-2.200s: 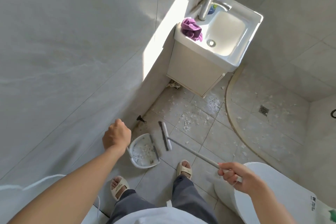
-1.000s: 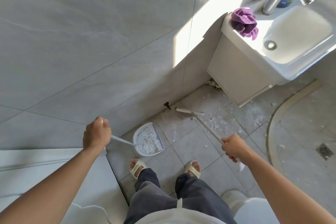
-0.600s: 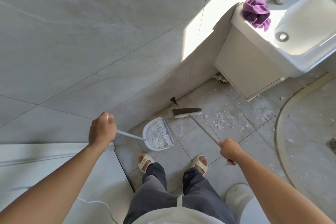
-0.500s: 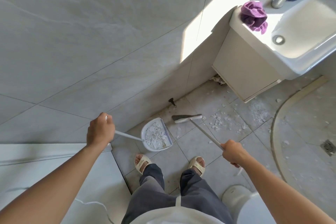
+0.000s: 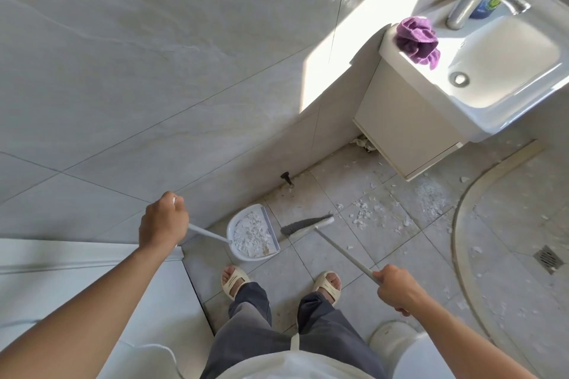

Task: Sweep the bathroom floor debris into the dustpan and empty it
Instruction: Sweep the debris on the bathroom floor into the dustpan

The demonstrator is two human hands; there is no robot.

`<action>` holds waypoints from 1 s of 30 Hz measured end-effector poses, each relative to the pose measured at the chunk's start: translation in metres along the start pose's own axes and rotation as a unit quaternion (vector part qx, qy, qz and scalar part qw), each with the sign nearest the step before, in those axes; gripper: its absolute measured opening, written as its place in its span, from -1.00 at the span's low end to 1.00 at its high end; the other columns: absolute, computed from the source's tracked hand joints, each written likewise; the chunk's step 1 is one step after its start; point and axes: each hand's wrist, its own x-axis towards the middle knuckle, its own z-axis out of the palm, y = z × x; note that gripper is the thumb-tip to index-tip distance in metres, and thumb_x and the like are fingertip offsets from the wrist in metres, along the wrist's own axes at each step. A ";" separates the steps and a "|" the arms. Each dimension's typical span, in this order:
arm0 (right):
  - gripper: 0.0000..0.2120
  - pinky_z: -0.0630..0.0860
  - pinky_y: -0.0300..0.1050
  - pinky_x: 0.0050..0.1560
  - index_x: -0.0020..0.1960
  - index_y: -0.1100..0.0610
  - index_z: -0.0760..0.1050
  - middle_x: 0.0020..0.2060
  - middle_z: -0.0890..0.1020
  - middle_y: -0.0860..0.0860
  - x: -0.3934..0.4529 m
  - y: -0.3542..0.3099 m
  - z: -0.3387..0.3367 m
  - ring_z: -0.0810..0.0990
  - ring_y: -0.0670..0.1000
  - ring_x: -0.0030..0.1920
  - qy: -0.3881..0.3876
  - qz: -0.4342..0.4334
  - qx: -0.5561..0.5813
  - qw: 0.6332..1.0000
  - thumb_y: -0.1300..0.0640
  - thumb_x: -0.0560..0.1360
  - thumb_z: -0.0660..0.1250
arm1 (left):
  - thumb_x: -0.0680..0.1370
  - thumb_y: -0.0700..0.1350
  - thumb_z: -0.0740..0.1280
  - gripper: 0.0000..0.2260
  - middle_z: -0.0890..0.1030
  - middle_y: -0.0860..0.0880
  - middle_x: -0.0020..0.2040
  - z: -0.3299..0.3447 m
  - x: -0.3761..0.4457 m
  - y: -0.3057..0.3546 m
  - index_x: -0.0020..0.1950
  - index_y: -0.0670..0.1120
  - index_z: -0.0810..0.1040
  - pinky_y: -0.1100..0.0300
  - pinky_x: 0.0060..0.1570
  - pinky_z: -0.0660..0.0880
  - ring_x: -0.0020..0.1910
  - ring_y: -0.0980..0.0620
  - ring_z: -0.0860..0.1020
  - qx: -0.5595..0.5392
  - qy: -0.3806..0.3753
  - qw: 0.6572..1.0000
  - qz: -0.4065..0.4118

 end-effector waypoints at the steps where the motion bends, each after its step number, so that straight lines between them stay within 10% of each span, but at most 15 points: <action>1: -0.61 0.51 -0.20 -0.52 0.37 0.11 0.41 -0.14 0.50 0.05 -0.001 0.002 -0.002 0.54 -0.01 -0.41 -0.002 -0.002 0.006 1.000 0.22 0.56 0.13 | 0.60 -0.11 0.08 -0.76 0.48 -0.22 -0.21 0.000 -0.001 0.001 -0.23 -0.15 0.35 -0.01 -0.19 0.36 -0.16 -0.29 0.43 0.001 -0.001 1.000 0.000; 20: -0.62 0.42 -0.18 -0.58 0.40 0.18 0.38 -0.21 0.50 0.12 0.052 -0.018 -0.012 0.47 0.03 -0.47 -0.034 -0.006 -0.008 0.999 0.27 0.60 0.11 | 0.61 -0.10 0.08 -0.76 0.49 -0.24 -0.18 0.012 -0.016 -0.003 -0.17 -0.19 0.40 -0.03 -0.15 0.39 -0.15 -0.29 0.43 0.013 0.006 1.000 -0.013; 30: -0.60 0.22 -0.30 -0.61 0.38 0.18 0.46 -0.36 0.45 0.14 -0.010 0.038 -0.016 0.29 -0.05 -0.57 -0.083 0.035 0.402 0.911 0.34 0.56 0.24 | 0.60 -0.10 0.07 -0.75 0.52 -0.26 -0.19 0.012 -0.016 0.013 -0.21 -0.18 0.39 -0.03 -0.19 0.41 -0.17 -0.30 0.46 0.005 0.002 1.000 -0.011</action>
